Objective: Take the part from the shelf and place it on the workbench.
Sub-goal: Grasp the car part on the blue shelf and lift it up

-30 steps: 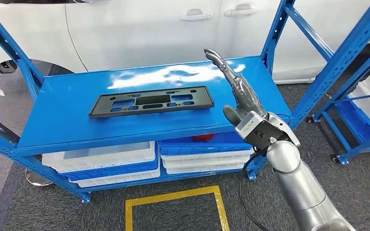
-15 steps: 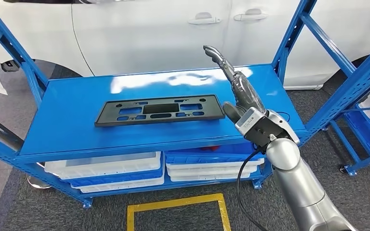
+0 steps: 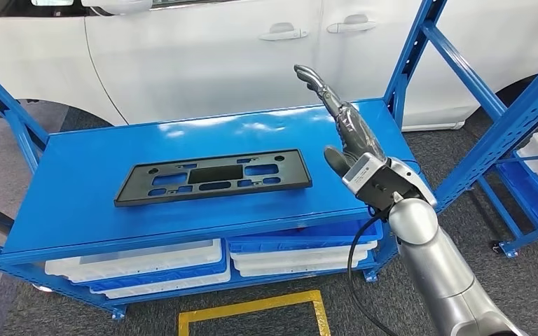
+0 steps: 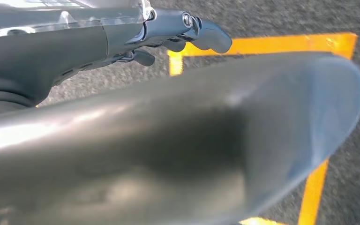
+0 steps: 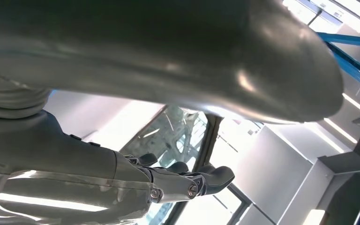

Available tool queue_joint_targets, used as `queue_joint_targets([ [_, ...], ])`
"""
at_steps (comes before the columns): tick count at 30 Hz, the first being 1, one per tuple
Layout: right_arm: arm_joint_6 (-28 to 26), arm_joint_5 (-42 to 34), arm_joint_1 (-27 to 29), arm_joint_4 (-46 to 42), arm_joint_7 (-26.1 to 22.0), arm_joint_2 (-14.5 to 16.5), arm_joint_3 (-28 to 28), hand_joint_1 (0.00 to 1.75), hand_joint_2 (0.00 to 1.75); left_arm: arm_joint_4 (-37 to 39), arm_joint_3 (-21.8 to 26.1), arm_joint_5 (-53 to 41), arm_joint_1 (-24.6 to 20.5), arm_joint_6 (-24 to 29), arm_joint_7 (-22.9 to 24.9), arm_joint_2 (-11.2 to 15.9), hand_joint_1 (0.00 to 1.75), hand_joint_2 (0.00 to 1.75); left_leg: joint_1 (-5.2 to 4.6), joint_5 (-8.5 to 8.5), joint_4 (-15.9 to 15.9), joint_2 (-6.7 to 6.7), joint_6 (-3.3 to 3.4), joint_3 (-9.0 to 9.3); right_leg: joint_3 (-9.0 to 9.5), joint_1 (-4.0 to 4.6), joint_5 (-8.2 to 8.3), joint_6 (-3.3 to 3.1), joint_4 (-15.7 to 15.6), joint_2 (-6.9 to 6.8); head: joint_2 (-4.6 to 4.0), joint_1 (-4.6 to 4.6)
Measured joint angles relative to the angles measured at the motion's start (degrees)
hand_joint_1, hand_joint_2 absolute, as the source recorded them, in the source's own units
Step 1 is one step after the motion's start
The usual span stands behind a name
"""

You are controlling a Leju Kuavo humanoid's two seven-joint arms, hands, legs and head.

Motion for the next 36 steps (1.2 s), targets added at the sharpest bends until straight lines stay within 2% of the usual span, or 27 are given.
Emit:
queue_joint_targets([
  [1, 0.02, -0.16, 0.05, -0.03, 0.03, 0.00, 0.02, 0.00, 0.00, 0.00, 0.00, -0.03, -0.02, 0.05, 0.00, 0.03, 0.00, 0.00, -0.20, 0.44, -1.64, -0.01, 0.35, 0.58, 0.12, 0.00, -0.23, 0.26, -0.03, 0.01, 0.00, 0.01],
  [2, 0.05, -0.32, 0.11, -0.06, 0.05, 0.00, 0.04, 0.00, 0.00, 0.00, 0.00, -0.07, -0.01, 0.12, 0.00, 0.05, 0.00, 0.00, -0.35, 0.05, -1.96, -0.03, 0.59, 0.75, 0.17, -0.04, -0.38, 0.57, -0.10, 0.03, 0.00, 0.02],
  [4, 0.34, -0.80, 0.21, -0.22, 0.08, -0.01, 0.05, 0.00, 0.00, 0.01, 0.00, -0.12, 0.06, 0.25, 0.04, 0.01, 0.00, 0.00, -0.26, 0.73, -2.76, -0.02, 1.09, 1.27, 0.38, -0.08, -0.76, 1.24, -0.24, 0.03, 0.00, -0.02],
  [6, 1.35, -2.17, 0.11, -0.40, 0.04, -0.02, 0.04, 0.00, 0.00, 0.02, 0.00, -0.24, 0.00, 0.53, 0.10, -0.06, 0.00, 0.00, 0.07, 1.05, -3.79, 0.08, 1.51, 2.10, -0.53, -0.07, -2.27, 1.83, 2.08, -0.02, 0.00, 0.11],
  [7, 2.26, -3.37, 0.13, -0.45, 0.02, -0.02, 0.04, 0.00, 0.00, 0.02, 0.00, -0.31, -0.09, 0.70, 0.15, -0.09, 0.00, 0.00, 0.21, 1.06, -4.15, 0.13, 1.69, 2.48, -2.02, -0.15, -3.70, 2.09, 5.01, -0.05, 0.01, 0.19],
  [9, 5.03, -7.39, 0.48, -0.39, 0.20, -0.06, 0.06, 0.00, 0.00, 0.02, 0.00, -0.43, -0.27, 0.96, 0.22, -0.09, 0.00, 0.00, 0.14, 0.72, -4.19, 0.13, 1.95, 2.79, -6.71, -0.42, -6.55, 2.57, 13.06, -0.06, 0.00, 0.28],
  [10, 6.57, -9.82, 0.75, -0.31, 0.38, -0.10, 0.07, 0.00, 0.00, 0.02, 0.00, -0.49, -0.29, 0.99, 0.25, -0.09, 0.00, 0.00, 0.12, 0.47, -4.10, 0.09, 1.97, 2.94, -8.60, -0.59, -6.82, 2.76, 15.70, -0.06, 0.00, 0.29],
  [11, 7.93, -12.12, 0.96, -0.22, 0.61, -0.14, 0.08, 0.00, 0.00, 0.02, 0.00, -0.56, -0.27, 1.01, 0.27, -0.09, 0.00, 0.00, 0.11, 0.18, -3.97, 0.03, 1.93, 3.14, -9.55, -0.77, -5.94, 2.92, 16.34, -0.08, 0.00, 0.29],
  [12, 8.86, -13.83, 1.06, -0.15, 0.80, -0.17, 0.07, 0.00, 0.00, 0.02, 0.00, -0.62, -0.22, 1.03, 0.29, -0.10, 0.00, 0.00, 0.12, -0.18, -3.76, -0.02, 1.83, 3.40, -9.17, -0.91, -3.86, 3.00, 14.35, -0.11, 0.00, 0.29],
  [13, 9.38, -14.79, 1.07, -0.11, 0.90, -0.18, 0.06, 0.00, 0.00, 0.02, 0.00, -0.66, -0.18, 1.04, 0.30, -0.13, 0.00, 0.00, 0.14, -0.62, -3.47, -0.07, 1.68, 3.69, -7.75, -1.04, -1.09, 3.01, 10.33, -0.17, 0.00, 0.30],
  [15, 9.72, -15.49, 1.02, -0.03, 0.98, -0.20, 0.03, 0.00, 0.00, 0.02, 0.01, -0.67, -0.20, 1.04, 0.32, -0.17, 0.00, 0.00, -0.01, -1.48, -2.80, -0.14, 1.20, 3.91, -4.78, -0.99, 2.28, 2.63, 3.05, -0.27, 0.00, 0.27],
  [16, 10.00, -15.83, 1.01, 0.02, 1.14, -0.21, 0.03, 0.00, 0.00, 0.02, 0.02, -0.67, -0.26, 1.05, 0.32, -0.18, 0.00, 0.00, -0.07, -1.78, -2.56, -0.15, 0.93, 3.85, -4.08, -0.90, 2.75, 2.33, 1.23, -0.27, 0.00, 0.24],
  [19, 11.62, -17.12, 0.98, 0.45, 2.48, -0.42, 0.14, 0.00, 0.00, 0.02, 0.12, -0.66, -0.32, 1.25, 0.34, -0.16, 0.00, 0.00, -0.04, -2.20, -2.50, -0.12, 0.01, 3.85, -3.93, -0.79, 2.48, 1.37, 0.64, -0.09, 0.00, 0.18],
  [21, 10.80, -14.60, 0.86, 1.02, 2.83, -0.58, 0.81, 0.00, 0.87, 0.02, 0.27, -0.53, -0.34, 1.56, 0.35, -0.14, 0.00, 0.00, 0.06, -3.62, -0.58, -0.06, -0.73, 3.15, -3.57, -0.98, 2.52, 0.76, 0.23, -0.12, -0.01, 0.09],
  [23, 8.02, -8.30, 0.79, 1.93, 2.33, -0.58, 2.29, 0.00, 1.75, 0.02, 0.47, -0.40, -0.37, 1.80, 0.35, -0.16, 0.00, 0.00, 0.28, -6.94, 5.97, -0.02, -1.37, 0.03, -3.36, -1.03, 2.45, 0.36, 0.06, -0.21, -0.01, -0.02],
  [24, 6.01, -3.95, 0.83, 2.58, 1.96, -0.57, 3.44, 0.00, 1.75, 0.02, 0.61, -0.40, -0.33, 1.85, 0.35, -0.19, 0.00, 0.00, 0.38, -8.57, 10.10, -0.02, -1.60, -2.11, -3.35, -0.97, 2.39, 0.27, 0.07, -0.23, -0.01, -0.04],
  [25, 3.84, 0.56, 0.94, 3.26, 1.59, -0.56, 4.75, 0.00, 1.75, 0.02, 0.76, -0.52, -0.27, 1.86, 0.32, -0.22, 0.00, 0.00, 0.46, -9.45, 13.29, -0.02, -1.74, -3.89, -3.33, -0.92, 2.34, 0.22, 0.07, -0.23, 0.00, -0.03],
  [26, 1.09, 5.86, 1.07, 3.98, 1.28, -0.50, 6.34, 0.00, 1.75, 0.02, 0.90, -0.68, -0.22, 1.85, 0.27, -0.25, 0.00, 0.00, 0.50, -9.21, 14.50, -0.02, -1.79, -4.77, -3.28, -0.88, 2.28, 0.20, 0.08, -0.21, 0.00, -0.03],
  [27, -1.92, 11.28, 1.23, 4.63, 1.04, -0.37, 8.07, 0.00, 1.75, 0.02, 0.98, -0.90, -0.20, 1.80, 0.19, -0.26, 0.00, 0.00, 0.52, -7.77, 13.17, -0.02, -1.75, -4.42, -3.17, -0.87, 2.20, 0.23, 0.09, -0.18, 0.01, -0.04],
  [29, -6.64, 19.43, 1.54, 5.51, 0.80, 0.05, 10.84, 0.00, 1.75, 0.02, 1.04, -1.30, -0.25, 1.68, 0.04, -0.26, 0.00, 0.00, 0.53, -3.53, 6.21, -0.01, -1.51, -1.37, -2.82, -0.87, 2.00, 0.37, 0.09, -0.11, -0.01, -0.05],
  [30, -7.78, 21.33, 1.64, 5.71, 0.75, 0.21, 11.54, 0.00, 1.75, 0.02, 1.05, -1.41, -0.28, 1.64, 0.00, -0.26, 0.00, 0.00, 0.53, -2.06, 3.45, -0.01, -1.41, -0.07, -2.68, -0.87, 1.93, 0.43, 0.09, -0.09, -0.01, -0.05],
  [31, -8.20, 22.02, 1.69, 5.78, 0.73, 0.29, 11.82, 0.00, 1.75, 0.02, 1.05, -1.46, -0.30, 1.63, -0.02, -0.26, 0.00, 0.00, 0.52, -1.39, 2.06, -0.01, -1.36, 0.60, -2.60, -0.87, 1.89, 0.46, 0.09, -0.09, -0.02, -0.05],
  [34, -8.54, 22.57, 1.71, 5.84, 0.67, 0.33, 12.17, 0.00, 1.75, 0.02, 1.05, -1.50, -0.30, 1.62, -0.02, -0.26, 0.00, 0.00, 0.52, -1.16, 1.56, -0.01, -1.33, 0.84, -2.58, -0.87, 1.88, 0.48, 0.09, -0.09, -0.01, -0.05],
  [36, -11.00, 26.55, 1.79, 6.48, 0.15, 0.52, 14.33, 0.00, 1.75, 0.02, 1.05, -1.70, -0.42, 1.58, -0.02, -0.26, 0.00, 0.00, 0.34, -1.00, -0.72, -0.03, -0.91, 1.88, -2.62, -0.75, 1.83, 0.76, 0.11, -0.08, 0.00, -0.03],
])
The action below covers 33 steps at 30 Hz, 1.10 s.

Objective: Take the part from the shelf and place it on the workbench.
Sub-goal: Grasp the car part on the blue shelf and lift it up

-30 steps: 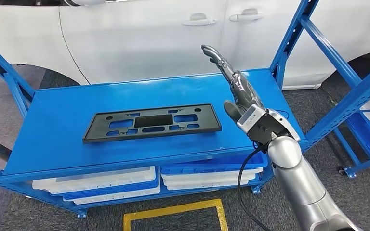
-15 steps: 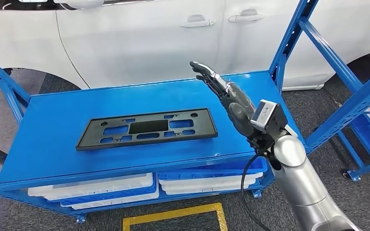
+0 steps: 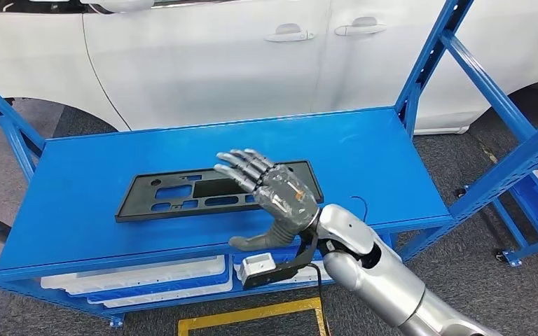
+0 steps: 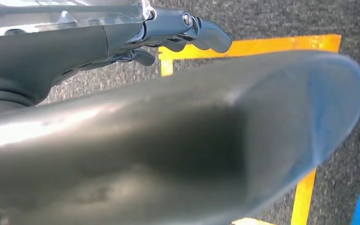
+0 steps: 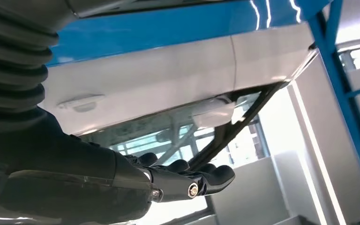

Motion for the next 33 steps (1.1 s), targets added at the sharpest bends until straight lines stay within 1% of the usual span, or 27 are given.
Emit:
queue_joint_targets([
  [1, -2.14, 2.97, -0.06, 0.95, -0.66, 0.18, 2.32, 0.00, 1.75, 0.00, 0.01, -0.13, -0.01, -0.02, 0.00, 0.00, 0.00, 0.00, -0.15, 0.06, -0.99, -0.03, 0.41, 0.40, -0.01, 0.03, 0.01, 0.36, -0.04, 0.01, 0.00, 0.01],
  [2, -4.64, 6.20, -0.55, 2.75, -1.35, 0.54, 6.08, 0.00, 1.75, 0.00, 0.01, -0.38, -0.10, -0.04, -0.08, -0.01, 0.00, 0.00, -0.19, 0.17, -2.02, -0.02, 1.12, 0.85, -1.09, 0.04, -1.44, 0.90, 2.37, -0.02, 0.00, 0.04],
  [4, -7.70, 9.55, -1.61, 6.41, -2.24, 1.15, 12.62, 0.00, 1.75, 0.00, 0.03, -0.74, -0.14, -0.05, -0.28, -0.01, 0.00, 0.00, -0.13, 0.48, -2.41, 0.02, 2.20, 0.98, -4.79, -0.06, -5.55, 1.79, 10.55, -0.07, 0.01, 0.10],
  [5, -8.22, 10.06, -2.04, 7.81, -2.28, 1.38, 14.72, 0.00, 1.75, 0.00, 0.04, -0.88, -0.17, -0.05, -0.39, -0.02, 0.00, 0.00, -0.06, 0.57, -2.53, 0.04, 2.54, 1.08, -7.00, -0.09, -7.63, 2.00, 15.31, -0.10, 0.01, 0.13],
  [6, -8.26, 10.11, -2.08, 8.43, -2.24, 1.44, 15.48, 0.00, 1.75, 0.00, 0.04, -0.90, -0.11, -0.05, -0.42, -0.02, 0.00, 0.00, -0.10, 0.51, -2.44, 0.00, 2.58, 1.07, -7.88, -0.09, -7.78, 2.01, 17.06, -0.10, 0.00, 0.13],
  [7, -8.29, 10.12, -2.18, 8.92, -2.22, 1.51, 16.06, 0.00, 1.75, 0.00, 0.04, -0.91, -0.04, -0.06, -0.45, -0.02, 0.00, 0.00, -0.13, 0.45, -2.32, -0.04, 2.57, 1.08, -7.66, -0.09, -6.83, 1.93, 16.46, -0.10, 0.00, 0.14],
  [8, -8.34, 10.18, -2.37, 9.29, -2.21, 1.59, 16.51, 0.00, 1.75, 0.00, 0.04, -0.94, 0.00, -0.06, -0.47, -0.04, 0.00, 0.00, -0.17, 0.37, -2.21, -0.08, 2.51, 1.12, -6.30, -0.07, -5.00, 1.77, 13.54, -0.11, 0.00, 0.14],
  [9, -8.42, 10.33, -2.68, 9.61, -2.18, 1.69, 16.90, 0.00, 1.75, 0.00, 0.04, -0.99, 0.01, -0.07, -0.49, -0.07, 0.00, 0.00, -0.20, 0.26, -2.10, -0.12, 2.39, 1.17, -4.23, -0.05, -2.91, 1.51, 9.28, -0.11, -0.01, 0.14],
  [10, -8.55, 10.59, -3.16, 9.96, -2.11, 1.88, 17.35, 0.00, 1.75, 0.00, 0.04, -1.10, -0.01, -0.08, -0.50, -0.10, 0.00, 0.00, -0.35, 0.12, -1.93, -0.14, 2.19, 1.15, -2.31, 0.08, -1.45, 1.26, 5.29, -0.12, 0.00, 0.13],
  [11, -8.75, 10.89, -3.70, 10.46, -1.99, 2.13, 17.86, 0.00, 1.75, 0.00, 0.04, -1.23, -0.03, -0.09, -0.51, -0.12, 0.00, 0.00, -0.46, 0.00, -1.80, -0.14, 1.96, 1.10, -0.97, 0.17, -0.56, 1.01, 2.41, -0.11, 0.00, 0.11],
  [12, -9.00, 11.17, -4.27, 11.14, -1.78, 2.49, 18.44, 0.00, 1.75, 0.00, 0.04, -1.34, -0.05, -0.09, -0.54, -0.13, 0.00, 0.00, -0.56, -0.11, -1.72, -0.12, 1.68, 1.04, -0.31, 0.28, -0.30, 0.78, 0.92, -0.07, 0.00, 0.09],
  [15, -9.86, 11.79, -5.86, 14.46, -0.51, 4.41, 20.27, 0.00, 1.75, 0.00, 0.04, -1.67, -0.09, -0.04, -0.70, -0.12, 0.00, 0.00, -0.46, -0.40, -1.60, -0.04, 0.70, 1.04, -0.17, 0.30, -0.22, -0.03, 0.33, 0.07, -0.01, 0.08],
  [16, -10.28, 12.05, -6.52, 15.99, 0.19, 5.42, 20.78, 0.00, 1.75, 0.00, 0.03, -1.84, -0.12, -0.01, -0.77, -0.11, 0.00, 0.00, -0.39, -1.06, -0.73, -0.03, 0.36, 0.69, -0.09, 0.19, -0.11, -0.35, 0.14, 0.04, -0.01, 0.04],
  [17, -10.78, 12.34, -7.26, 17.61, 0.97, 6.57, 21.21, 0.00, 1.75, 0.00, 0.03, -2.05, -0.13, -0.01, -0.81, -0.11, 0.00, 0.00, -0.31, -2.30, 1.27, -0.02, 0.02, -0.19, -0.01, 0.04, -0.01, -0.61, -0.03, 0.01, -0.01, -0.02],
  [18, -11.50, 12.81, -8.00, 19.71, 1.96, 7.84, 21.61, 0.00, 1.75, 0.00, 0.02, -2.29, -0.13, -0.07, -0.87, -0.11, 0.00, 0.00, -0.17, -4.10, 4.61, -0.02, -0.28, -1.74, 0.02, -0.01, 0.01, -0.79, -0.08, -0.03, -0.01, -0.08],
  [20, -13.15, 13.87, -9.23, 24.72, 3.98, 10.43, 22.22, 0.00, 1.75, 0.00, 0.01, -2.68, -0.07, -0.35, -0.95, -0.11, 0.00, 0.00, 0.07, -7.49, 12.65, -0.01, -0.77, -5.62, 0.01, 0.04, -0.03, -0.96, -0.07, -0.08, 0.00, -0.13],
  [21, -13.89, 14.27, -9.71, 27.40, 4.79, 11.59, 22.43, 0.00, 1.75, 0.00, 0.01, -2.86, -0.03, -0.52, -0.99, -0.09, 0.00, 0.00, 0.17, -7.99, 15.08, -0.01, -0.92, -6.90, 0.03, 0.06, -0.05, -0.99, -0.05, -0.09, 0.00, -0.13],
  [22, -14.44, 14.47, -10.16, 29.83, 5.32, 12.70, 22.56, 0.00, 1.75, 0.00, 0.01, -3.01, -0.01, -0.66, -1.01, -0.05, 0.00, 0.00, 0.23, -7.20, 15.01, 0.00, -0.99, -7.02, 0.08, 0.07, -0.07, -0.98, -0.04, -0.09, -0.01, -0.14],
  [23, -14.85, 14.58, -10.60, 31.96, 5.63, 13.74, 22.63, 0.00, 1.75, 0.00, 0.01, -3.12, -0.01, -0.74, -1.03, 0.02, 0.00, 0.00, 0.28, -5.40, 12.51, 0.01, -0.97, -5.94, 0.18, 0.07, -0.12, -0.94, -0.04, -0.06, -0.01, -0.14],
  [24, -15.22, 14.73, -11.08, 34.08, 5.83, 14.78, 22.66, 0.00, 1.75, 0.00, 0.01, -3.20, -0.03, -0.80, -1.04, 0.11, 0.00, 0.00, 0.32, -3.02, 8.23, 0.02, -0.88, -3.94, 0.32, 0.06, -0.19, -0.85, -0.03, -0.03, -0.01, -0.14],
  [25, -15.48, 14.86, -11.59, 36.02, 5.97, 15.73, 22.68, 0.00, 1.75, 0.00, 0.00, -3.24, -0.06, -0.84, -1.05, 0.19, 0.00, 0.00, 0.28, -1.23, 3.84, 0.02, -0.68, -1.79, 0.43, 0.16, -0.29, -0.69, -0.01, 0.01, -0.01, -0.14],
  [26, -15.64, 14.98, -12.09, 37.85, 6.09, 16.59, 22.68, 0.00, 1.75, 0.00, -0.01, -3.24, -0.11, -0.86, -1.07, 0.25, 0.00, 0.00, 0.19, -0.06, 0.53, 0.00, -0.40, -0.20, 0.46, 0.26, -0.35, -0.48, 0.02, 0.04, -0.01, -0.12],
  [27, -15.72, 15.07, -12.53, 39.60, 6.18, 17.35, 22.68, 0.00, 1.75, 0.00, -0.01, -3.25, -0.14, -0.87, -1.09, 0.28, 0.00, 0.00, 0.08, 0.39, -1.37, -0.03, -0.10, 0.68, 0.43, 0.35, -0.38, -0.23, 0.04, 0.06, -0.01, -0.09],
  [30, -15.79, 15.38, -13.12, 44.00, 6.28, 19.36, 22.67, 0.00, 1.75, 0.00, -0.01, -3.35, -0.04, -0.89, -1.08, 0.32, 0.00, 0.00, -0.01, 0.41, -2.10, -0.06, 0.93, 0.87, 0.39, 0.35, -0.47, 0.66, 0.05, 0.04, 0.00, -0.06],
  [31, -15.90, 15.56, -13.20, 45.22, 6.29, 19.93, 22.66, 0.00, 1.75, 0.00, -0.01, -3.38, -0.01, -0.90, -1.07, 0.34, 0.00, 0.00, 0.10, 0.53, -2.31, -0.02, 1.33, 0.96, 0.15, 0.31, -1.03, 0.94, 0.71, 0.02, 0.01, -0.03],
  [32, -16.03, 15.73, -13.28, 46.18, 6.29, 20.37, 22.66, 0.00, 1.75, 0.00, -0.01, -3.39, -0.04, -0.91, -1.05, 0.36, 0.00, 0.00, 0.23, 0.66, -2.52, 0.04, 1.66, 1.06, -0.64, 0.30, -2.21, 1.18, 2.53, 0.01, 0.00, 0.00],
  [33, -16.19, 15.88, -13.32, 47.10, 6.29, 20.72, 22.66, 0.00, 1.75, 0.00, -0.02, -3.39, -0.08, -0.92, -1.05, 0.39, 0.00, 0.00, 0.30, 0.73, -2.65, 0.09, 1.92, 1.12, -2.05, 0.26, -3.94, 1.39, 5.63, -0.02, 0.00, 0.04],
])
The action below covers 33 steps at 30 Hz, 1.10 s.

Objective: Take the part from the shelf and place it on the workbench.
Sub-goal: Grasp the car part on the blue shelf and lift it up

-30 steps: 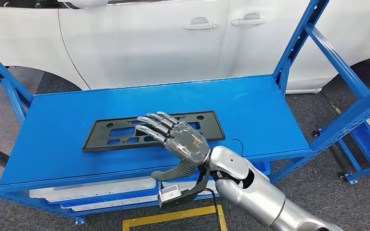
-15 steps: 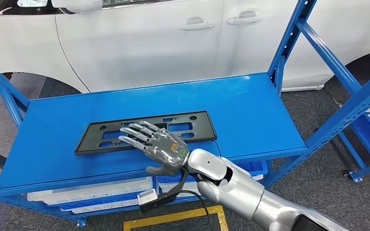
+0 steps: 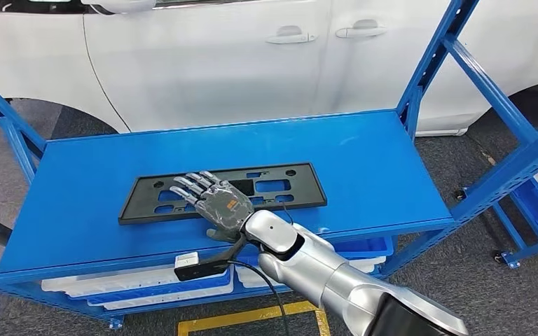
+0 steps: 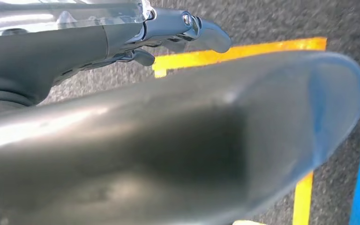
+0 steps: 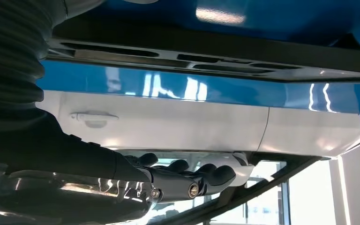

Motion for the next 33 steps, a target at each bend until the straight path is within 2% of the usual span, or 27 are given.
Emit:
queue_joint_targets([
  [2, -0.19, 0.17, 0.04, 1.58, 0.00, 0.38, 0.01, 0.00, 1.75, 0.00, 0.01, 0.00, -0.02, -0.01, 0.00, 0.08, 0.00, 0.00, -0.10, -0.07, 0.07, 0.02, 0.26, -0.05, -4.00, -0.02, -3.57, 0.24, 8.27, -0.02, -0.01, 0.03],
  [3, -0.21, 0.22, 0.11, 2.27, -0.01, 0.48, 0.02, 0.00, 1.75, 0.00, 0.01, 0.00, 0.01, 0.00, 0.01, 0.10, 0.00, 0.00, -0.16, -0.13, 0.15, 0.00, 0.33, -0.05, -5.47, -0.02, -4.26, 0.28, 11.10, -0.02, -0.01, 0.03],
  [4, -0.17, 0.27, 0.15, 2.90, -0.04, 0.61, 0.02, 0.00, 1.75, 0.00, 0.02, 0.00, 0.05, 0.01, 0.01, 0.13, 0.00, 0.00, -0.21, -0.21, 0.24, -0.03, 0.36, -0.04, -5.95, -0.01, -3.81, 0.22, 11.80, -0.02, -0.01, 0.03],
  [5, -0.13, 0.32, 0.16, 3.38, -0.09, 0.76, 0.02, 0.00, 1.75, 0.00, 0.02, 0.00, 0.08, 0.03, 0.02, 0.15, 0.00, 0.00, -0.26, -0.29, 0.33, -0.07, 0.35, 0.01, -5.25, 0.02, -2.30, 0.05, 10.02, -0.02, -0.01, 0.04],
  [7, -0.05, 0.51, 0.11, 4.23, -0.23, 1.24, 0.02, 0.00, 1.75, 0.01, 0.02, 0.00, 0.06, 0.10, 0.02, 0.15, 0.00, 0.00, -0.40, -0.53, 0.49, -0.13, 0.18, 0.19, -1.41, 0.19, 1.78, -0.59, 1.75, -0.02, 0.01, 0.04],
  [8, -0.10, 0.74, 0.09, 4.62, -0.27, 1.54, 0.02, 0.00, 1.75, 0.02, 0.01, 0.00, 0.02, 0.13, 0.02, 0.14, 0.00, 0.00, -0.54, -0.66, 0.61, -0.15, 0.01, 0.21, 0.26, 0.32, 3.13, -0.89, -1.92, -0.05, 0.01, 0.02],
  [9, -0.19, 1.13, 0.10, 5.14, -0.28, 1.86, 0.02, 0.00, 1.75, 0.03, 0.01, 0.00, 0.00, 0.16, 0.02, 0.13, 0.00, 0.00, -0.62, -0.77, 0.68, -0.15, -0.22, 0.20, 1.32, 0.45, 3.80, -1.13, -4.27, -0.07, 0.01, -0.01],
  [12, -0.50, 2.75, 0.25, 6.88, 0.07, 2.59, 0.04, 0.00, 1.75, 0.04, 0.02, -0.03, -0.03, 0.24, 0.01, 0.14, 0.00, 0.00, -0.61, -0.87, 0.58, -0.11, -1.13, 0.21, 1.68, 0.64, 3.94, -1.70, -5.41, 0.00, 0.01, -0.02],
  [14, -0.78, 3.93, 0.22, 7.91, 0.96, 3.14, 0.04, 0.00, 1.75, 0.05, 0.01, -0.19, -0.04, 0.26, -0.07, 0.24, 0.00, 0.00, -0.54, -1.57, 1.29, -0.09, -1.78, 0.02, 2.06, 0.35, 4.21, -2.20, -6.04, -0.03, 0.00, -0.03],
  [16, -1.27, 5.26, 0.04, 9.09, 2.34, 3.78, 0.04, 0.00, 1.75, 0.08, 0.00, -0.47, -0.07, 0.25, -0.18, 0.33, 0.00, 0.00, -0.35, -4.29, 5.88, -0.08, -2.40, -2.02, 2.43, 0.08, 4.38, -2.49, -6.54, -0.10, 0.00, -0.16],
  [18, -1.66, 7.00, -0.15, 10.98, 4.76, 4.18, -0.01, 0.00, 1.75, 0.11, -0.01, -0.81, -0.07, 0.19, -0.25, 0.32, 0.00, 0.00, -0.11, -7.42, 13.32, -0.07, -2.92, -5.62, 2.49, 0.12, 4.34, -2.61, -6.57, -0.17, 0.01, -0.25],
  [19, -1.85, 8.06, -0.21, 12.16, 6.37, 4.26, -0.10, 0.02, 1.75, 0.12, -0.01, -0.99, -0.02, 0.15, -0.27, 0.32, 0.00, 0.00, -0.01, -7.89, 15.63, -0.06, -3.07, -6.83, 2.49, 0.15, 4.31, -2.62, -6.54, -0.19, 0.01, -0.25],
  [20, -2.08, 9.10, -0.33, 13.22, 7.95, 4.33, -0.24, 0.05, 1.75, 0.13, -0.01, -1.15, 0.04, 0.09, -0.28, 0.34, 0.00, 0.00, 0.04, -7.24, 15.83, -0.05, -3.14, -7.04, 2.51, 0.15, 4.28, -2.60, -6.49, -0.19, 0.00, -0.23],
  [21, -2.29, 10.02, -0.52, 14.10, 9.23, 4.41, -0.40, 0.22, 1.75, 0.13, -0.01, -1.32, 0.07, 0.03, -0.30, 0.36, 0.00, 0.00, 0.09, -5.56, 13.70, -0.04, -3.14, -6.08, 2.58, 0.13, 4.23, -2.53, -6.42, -0.12, 0.00, -0.24],
  [23, -2.61, 11.55, -0.92, 15.43, 10.88, 4.61, -0.81, 0.86, 1.75, 0.14, -0.01, -1.67, -0.05, -0.07, -0.34, 0.41, 0.00, 0.00, 0.10, -1.80, 5.89, -0.03, -2.90, -2.23, 2.77, 0.17, 4.01, -2.22, -6.24, 0.03, -0.01, -0.24],
  [24, -2.68, 12.19, -1.01, 15.99, 11.41, 4.68, -1.00, 1.23, 1.75, 0.14, -0.02, -1.87, -0.17, -0.11, -0.39, 0.42, 0.00, 0.00, 0.02, -0.79, 2.80, -0.07, -2.58, -0.71, 2.78, 0.26, 3.92, -1.97, -6.12, 0.09, -0.01, -0.24],
  [25, -2.75, 12.81, -1.03, 16.51, 11.88, 4.72, -1.23, 1.49, 1.75, 0.15, -0.05, -2.02, -0.25, -0.14, -0.44, 0.42, 0.00, 0.00, -0.08, -0.47, 1.04, -0.10, -2.21, 0.11, 2.73, 0.36, 3.89, -1.69, -6.06, 0.10, -0.01, -0.20],
  [27, -2.86, 13.82, -1.01, 17.36, 12.48, 4.79, -1.63, 1.71, 1.75, 0.15, -0.16, -2.24, -0.26, -0.20, -0.52, 0.42, 0.00, 0.00, -0.24, -0.59, 0.50, -0.17, -1.39, 0.20, 2.58, 0.43, 3.99, -1.13, -6.06, 0.13, 0.01, -0.15],
  [29, -2.91, 14.71, -0.98, 18.03, 12.82, 4.88, -1.95, 1.75, 1.75, 0.16, -0.29, -2.42, -0.22, -0.30, -0.55, 0.42, 0.00, 0.00, -0.07, -0.33, 0.24, -0.10, -0.60, 0.22, 2.32, 0.34, 3.40, -0.52, -5.41, 0.08, 0.00, -0.12],
  [30, -2.93, 15.07, -0.96, 18.27, 12.94, 4.92, -2.10, 1.75, 1.75, 0.17, -0.34, -2.54, -0.26, -0.35, -0.58, 0.42, 0.00, 0.00, 0.02, -0.16, 0.05, -0.06, -0.23, 0.25, 1.63, 0.30, 2.31, -0.25, -3.82, 0.06, 0.00, -0.08],
  [31, -2.94, 15.38, -0.91, 18.49, 13.04, 4.94, -2.28, 1.75, 1.75, 0.17, -0.37, -2.64, -0.32, -0.39, -0.61, 0.42, 0.00, 0.00, 0.06, -0.05, -0.07, -0.03, 0.06, 0.25, 0.26, 0.23, 0.56, -0.03, -0.81, 0.03, -0.01, -0.05],
  [33, -3.01, 15.72, -0.73, 18.91, 13.14, 4.98, -2.61, 1.75, 1.75, 0.17, -0.40, -2.75, -0.37, -0.47, -0.66, 0.43, 0.00, 0.00, -0.09, -0.03, -0.03, 0.00, 0.34, 0.11, -3.68, 0.13, -3.20, 0.23, 7.51, 0.02, -0.01, -0.02],
])
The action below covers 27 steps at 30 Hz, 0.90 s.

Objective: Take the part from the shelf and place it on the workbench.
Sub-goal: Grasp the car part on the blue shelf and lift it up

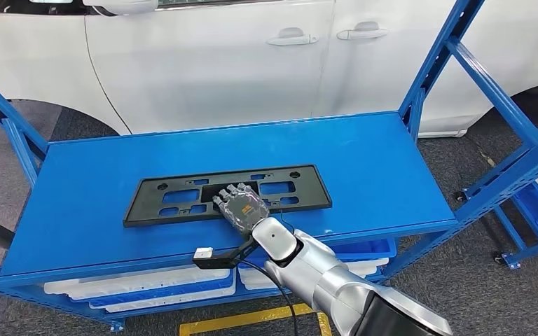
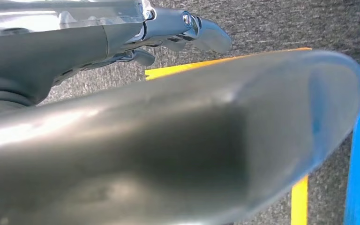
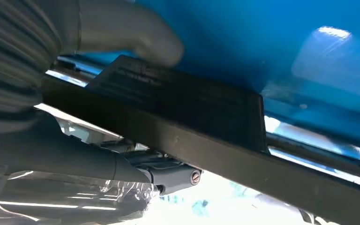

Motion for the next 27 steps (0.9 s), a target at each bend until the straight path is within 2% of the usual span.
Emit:
queue_joint_targets([
  [1, -0.11, 0.13, 0.14, 0.21, 0.03, 0.00, -0.11, 1.75, 1.75, 0.00, -0.01, -0.01, 0.01, -0.04, 0.00, 0.01, 0.00, 0.00, -0.06, -0.02, 0.07, 0.00, 0.06, -0.05, -1.53, -0.02, -0.91, 0.06, 3.14, 0.00, 0.00, 0.01],
  [2, -0.26, 0.27, 0.25, 0.39, 0.03, 0.01, -0.22, 1.75, 1.75, 0.00, -0.02, -0.03, 0.03, -0.09, 0.00, 0.01, 0.00, 0.00, -0.11, -0.06, 0.16, -0.03, 0.09, -0.07, -2.03, -0.03, -0.64, 0.01, 4.10, 0.00, 0.00, 0.01],
  [3, -0.40, 0.46, 0.32, 0.52, 0.00, 0.05, -0.33, 1.75, 1.75, 0.00, -0.04, -0.06, 0.04, -0.13, 0.00, 0.01, 0.00, 0.00, -0.16, -0.12, 0.27, -0.08, 0.09, -0.05, -1.38, -0.02, 0.70, -0.13, 2.64, 0.00, 0.00, 0.02],
  [5, -0.57, 0.90, 0.36, 0.71, -0.11, 0.28, -0.54, 1.75, 1.75, 0.03, -0.16, -0.13, 0.03, -0.21, -0.03, -0.03, 0.00, 0.00, -0.27, -0.28, 0.43, -0.18, -0.03, 0.05, 2.37, 0.13, 4.68, -0.80, -5.33, -0.01, -0.01, 0.03],
  [6, -0.57, 1.03, 0.37, 0.78, -0.25, 0.51, -0.61, 1.75, 1.75, 0.08, -0.29, -0.16, 0.01, -0.24, -0.09, -0.07, 0.00, 0.00, -0.42, -0.38, 0.55, -0.20, -0.20, 0.02, 4.10, 0.23, 6.09, -1.13, -9.11, -0.03, 0.00, -0.01],
  [7, -0.55, 1.09, 0.39, 0.85, -0.38, 0.73, -0.66, 1.75, 1.75, 0.12, -0.44, -0.22, -0.01, -0.28, -0.20, -0.09, 0.00, 0.00, -0.52, -0.46, 0.64, -0.19, -0.41, -0.04, 5.23, 0.35, 6.87, -1.38, -11.68, -0.04, 0.00, -0.02],
  [8, -0.54, 1.07, 0.42, 0.92, -0.55, 0.93, -0.71, 1.75, 1.75, 0.16, -0.57, -0.28, -0.03, -0.31, -0.38, -0.11, 0.00, 0.00, -0.56, -0.50, 0.69, -0.18, -0.67, -0.13, 5.65, 0.46, 7.01, -1.57, -12.78, -0.04, 0.00, -0.05],
  [11, -0.67, 0.76, 0.45, 1.03, -1.12, 1.32, -1.31, 1.75, 1.75, 0.18, -0.86, -0.66, -0.07, -0.49, -1.45, -0.07, 0.00, 0.00, -0.50, -0.87, 1.00, -0.13, -1.62, -0.30, 5.83, 0.32, 7.25, -2.16, -13.37, -0.08, 0.01, -0.06],
  [13, -1.23, 0.30, 0.41, 1.04, -1.50, 1.44, -2.08, 1.75, 1.75, 0.18, -0.98, -1.10, -0.07, -0.54, -2.65, -0.03, 0.00, 0.87, -0.37, -3.13, 4.44, -0.11, -2.20, -1.75, 6.12, 0.02, 7.48, -2.63, -13.86, -0.24, 0.01, -0.12],
  [15, -2.35, -0.45, 0.42, 1.02, -2.19, 1.47, -2.95, 1.75, 1.75, 0.19, -1.07, -1.38, -0.01, -0.44, -3.83, -0.03, 0.00, 1.75, -0.07, -6.87, 12.02, -0.09, -2.73, -5.14, 6.14, 0.01, 7.50, -2.81, -13.91, -0.32, 0.00, -0.17],
  [16, -3.10, -1.03, 0.48, 0.94, -2.80, 1.47, -3.47, 1.75, 1.75, 0.20, -1.10, -1.38, 0.05, -0.36, -4.38, -0.02, 0.00, 1.75, 0.08, -8.13, 15.57, -0.08, -2.96, -6.78, 6.14, 0.03, 7.49, -2.82, -13.88, -0.31, 0.00, -0.16],
  [17, -3.85, -1.76, 0.55, 0.72, -3.56, 1.44, -4.13, 1.75, 1.75, 0.20, -1.11, -1.30, 0.12, -0.22, -4.90, -0.01, 0.00, 1.75, 0.22, -8.37, 17.44, -0.07, -3.14, -7.68, 6.14, 0.03, 7.47, -2.80, -13.83, -0.29, 0.00, -0.16],
  [18, -4.53, -2.56, 0.59, 0.35, -4.36, 1.40, -4.91, 1.75, 1.75, 0.20, -1.11, -1.20, 0.16, -0.04, -5.35, 0.03, 0.00, 1.75, 0.35, -7.44, 17.01, -0.06, -3.27, -7.48, 6.17, -0.01, 7.42, -2.74, -13.75, -0.24, 0.00, -0.17],
  [19, -5.18, -3.43, 0.60, -0.24, -5.23, 1.37, -5.80, 1.75, 1.75, 0.20, -1.11, -1.08, 0.18, 0.22, -5.72, 0.08, 0.00, 1.75, 0.50, -5.57, 14.24, -0.04, -3.35, -6.15, 6.23, -0.06, 7.34, -2.62, -13.64, -0.15, 0.00, -0.17],
  [20, -5.71, -4.40, 0.59, -1.04, -6.09, 1.31, -6.78, 1.75, 1.75, 0.20, -1.11, -0.95, 0.17, 0.48, -5.92, 0.14, 0.00, 1.75, 0.66, -3.41, 9.96, 0.01, -3.40, -4.10, 6.30, -0.08, 7.21, -2.43, -13.51, -0.05, 0.00, -0.17],
  [22, -6.69, -8.01, 0.78, -3.72, -8.93, 1.03, -9.14, 1.75, 1.75, 0.22, -1.05, -0.35, 0.06, 0.80, -5.99, 0.19, 0.00, 1.75, 0.68, -1.08, 2.99, 0.03, -3.14, -0.72, 6.20, 0.14, 7.04, -1.89, -13.18, 0.15, 0.00, -0.19],
  [23, -6.84, -11.03, 1.20, -6.06, -11.14, 0.68, -10.58, 1.75, 1.75, 0.23, -0.93, 0.18, 0.03, 0.85, -5.99, 0.19, 0.00, 1.75, 0.63, -0.90, 1.49, 0.00, -2.83, -0.06, 6.07, 0.27, 7.05, -1.60, -13.10, 0.21, 0.00, -0.18],
  [25, -5.66, -18.22, 2.60, -12.79, -15.59, -0.43, -13.67, 1.75, 1.75, 0.24, -0.61, 1.32, 0.11, 0.69, -6.13, 0.18, 0.00, 1.75, 0.55, -1.03, 1.30, -0.12, -1.94, -0.12, 5.92, 0.38, 7.18, -1.00, -13.15, 0.27, 0.00, -0.11],
  [27, -2.40, -27.41, 4.71, -21.58, -19.61, -1.91, -16.78, 1.75, 1.75, 0.24, -0.20, 2.47, 0.23, -0.15, -7.05, 0.16, 0.00, 1.75, 0.69, -0.77, 1.06, -0.10, -1.11, -0.11, 5.55, 0.24, 6.25, -0.40, -12.09, 0.21, 0.00, -0.07],
])
